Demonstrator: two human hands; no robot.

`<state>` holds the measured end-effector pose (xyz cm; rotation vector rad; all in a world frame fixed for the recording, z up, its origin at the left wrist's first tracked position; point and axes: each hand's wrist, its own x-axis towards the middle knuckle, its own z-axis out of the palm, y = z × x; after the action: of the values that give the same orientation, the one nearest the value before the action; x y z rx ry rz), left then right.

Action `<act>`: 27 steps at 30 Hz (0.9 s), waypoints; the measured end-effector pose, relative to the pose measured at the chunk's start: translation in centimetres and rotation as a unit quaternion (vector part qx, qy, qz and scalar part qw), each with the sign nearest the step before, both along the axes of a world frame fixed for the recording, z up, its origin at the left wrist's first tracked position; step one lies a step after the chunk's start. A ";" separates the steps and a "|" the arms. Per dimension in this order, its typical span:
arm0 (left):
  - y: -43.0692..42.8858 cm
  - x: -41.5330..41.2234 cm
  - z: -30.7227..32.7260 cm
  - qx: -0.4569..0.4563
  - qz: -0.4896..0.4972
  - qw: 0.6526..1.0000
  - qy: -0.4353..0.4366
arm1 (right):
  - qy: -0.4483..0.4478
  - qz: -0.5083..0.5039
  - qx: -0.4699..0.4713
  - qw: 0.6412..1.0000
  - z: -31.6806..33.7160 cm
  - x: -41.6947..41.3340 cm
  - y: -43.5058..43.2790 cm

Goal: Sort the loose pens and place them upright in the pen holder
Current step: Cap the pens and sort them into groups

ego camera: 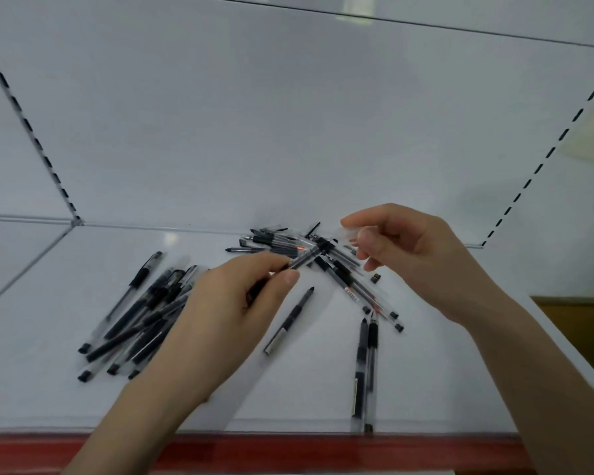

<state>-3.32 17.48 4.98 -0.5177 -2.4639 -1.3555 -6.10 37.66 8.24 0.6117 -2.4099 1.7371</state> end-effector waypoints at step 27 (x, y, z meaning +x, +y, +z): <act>0.4 0.0 -1.2 0.037 0.009 0.999 -0.019 | -0.109 -0.059 -0.271 0.954 -0.5 -0.1 -2.1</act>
<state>-3.31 17.91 3.76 -0.4555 -2.4312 -1.4556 -6.22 35.60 7.77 0.2069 -1.8833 2.3700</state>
